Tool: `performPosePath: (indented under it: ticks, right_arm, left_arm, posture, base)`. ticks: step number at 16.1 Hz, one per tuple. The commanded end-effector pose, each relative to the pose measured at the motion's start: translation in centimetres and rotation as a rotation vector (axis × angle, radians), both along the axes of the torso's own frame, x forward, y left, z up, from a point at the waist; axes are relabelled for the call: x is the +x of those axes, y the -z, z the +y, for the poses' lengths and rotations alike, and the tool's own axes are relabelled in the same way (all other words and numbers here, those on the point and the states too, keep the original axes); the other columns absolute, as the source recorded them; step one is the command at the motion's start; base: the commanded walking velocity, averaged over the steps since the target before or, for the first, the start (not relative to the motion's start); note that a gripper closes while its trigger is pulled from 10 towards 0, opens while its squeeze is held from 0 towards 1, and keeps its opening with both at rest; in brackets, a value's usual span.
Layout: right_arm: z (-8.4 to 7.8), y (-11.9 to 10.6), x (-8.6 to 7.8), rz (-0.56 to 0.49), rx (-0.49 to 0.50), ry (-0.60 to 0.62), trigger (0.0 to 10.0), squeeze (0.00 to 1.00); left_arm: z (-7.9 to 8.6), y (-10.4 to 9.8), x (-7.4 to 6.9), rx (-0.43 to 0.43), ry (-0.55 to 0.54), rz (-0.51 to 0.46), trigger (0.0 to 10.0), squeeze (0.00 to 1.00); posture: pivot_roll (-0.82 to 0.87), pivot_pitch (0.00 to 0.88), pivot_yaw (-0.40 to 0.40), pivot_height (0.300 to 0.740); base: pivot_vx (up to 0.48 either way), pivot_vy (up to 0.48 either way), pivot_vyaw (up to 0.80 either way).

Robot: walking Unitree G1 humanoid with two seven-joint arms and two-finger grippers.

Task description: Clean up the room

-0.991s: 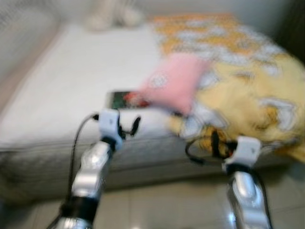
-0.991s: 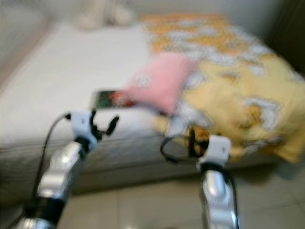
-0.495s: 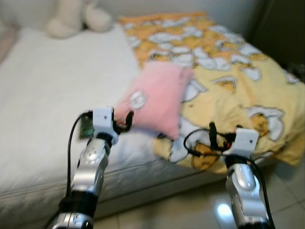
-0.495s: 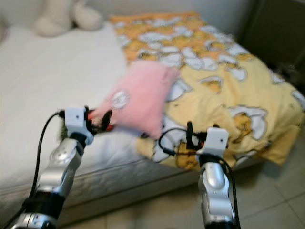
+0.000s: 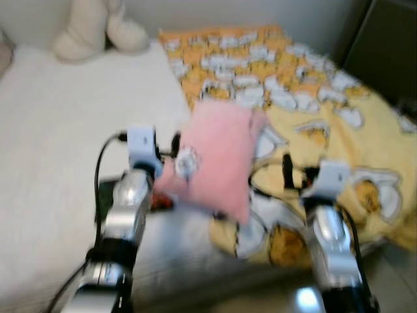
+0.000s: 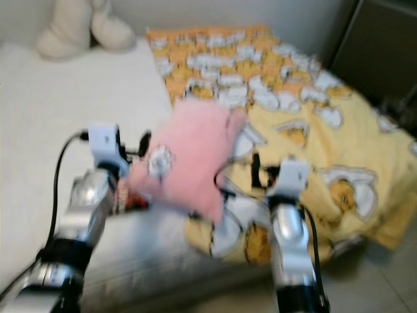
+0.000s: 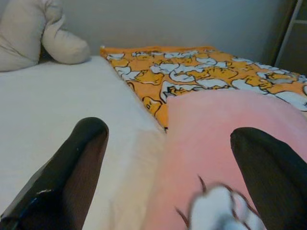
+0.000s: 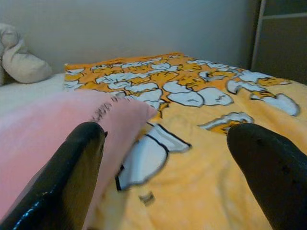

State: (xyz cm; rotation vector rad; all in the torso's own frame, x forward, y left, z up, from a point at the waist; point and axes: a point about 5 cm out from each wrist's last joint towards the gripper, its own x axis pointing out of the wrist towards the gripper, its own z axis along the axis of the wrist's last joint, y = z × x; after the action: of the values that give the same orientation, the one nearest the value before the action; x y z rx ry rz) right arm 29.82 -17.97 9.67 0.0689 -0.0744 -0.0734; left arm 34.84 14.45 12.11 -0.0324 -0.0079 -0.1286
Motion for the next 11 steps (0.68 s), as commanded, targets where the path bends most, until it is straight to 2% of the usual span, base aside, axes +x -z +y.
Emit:
performPosePath:
  ticks: [1, 2, 4, 5, 6, 8, 10, 11]
  right_arm:
    - [-1.0, -0.8, 0.7, -0.003, 0.044, 0.020, 10.0, 0.00]
    - [-1.0, -1.3, 1.6, -0.001, 0.118, 0.010, 10.0, 0.00]
    - [-1.1, -2.4, 3.4, -0.011, 0.242, 0.011, 10.0, 0.00]
    - [-0.9, -2.8, 4.0, -0.018, 0.269, 0.011, 10.0, 0.00]
    - [-0.6, -3.1, 4.2, -0.026, 0.311, 0.009, 10.0, 0.00]
    - [-0.2, -2.7, 4.6, 0.001, 0.402, 0.002, 10.0, 0.00]
    - [0.6, -1.3, 4.6, 0.077, 0.579, -0.001, 10.0, 0.00]
    - [0.9, -0.9, 4.5, 0.098, 0.627, -0.004, 10.0, 0.00]
  left_arm:
    - [-1.2, -1.0, 0.8, 0.005, 0.021, -0.018, 10.0, 0.00]
    - [-0.6, -1.0, 1.6, 0.051, -0.034, 0.023, 10.0, 0.00]
    - [0.6, -1.1, 3.1, 0.032, -0.066, 0.120, 10.0, 0.00]
    - [1.0, -1.4, 3.5, 0.036, -0.067, 0.135, 10.0, 0.00]
    - [1.4, -1.7, 3.9, 0.010, -0.058, 0.153, 10.0, 0.00]
    - [1.8, -2.3, 4.5, 0.012, -0.051, 0.190, 10.0, 0.00]
    - [2.4, -2.7, 5.0, -0.035, -0.015, 0.266, 10.0, 0.00]
    - [2.5, -2.6, 5.0, -0.045, -0.006, 0.306, 10.0, 0.00]
  posture:
    - [-0.05, 0.000, 0.021, 0.740]
    - [-0.05, 0.000, 0.020, 0.740]
    - [-0.03, 0.000, 0.020, 0.740]
    - [-0.02, 0.000, 0.022, 0.740]
    - [-0.01, 0.000, 0.024, 0.740]
    - [0.00, 0.000, 0.027, 0.740]
    - [0.01, 0.000, 0.035, 0.740]
    - [0.01, 0.000, 0.034, 0.740]
  base:
    - [0.450, 0.000, 0.00]
    - [0.326, 0.000, 0.00]
    - [0.000, 0.000, 0.00]
    - [0.000, 0.000, 0.00]
    - [0.000, 0.000, 0.00]
    - [0.000, 0.000, 0.00]
    - [0.000, 0.000, 0.00]
    - [0.000, 0.000, 0.00]
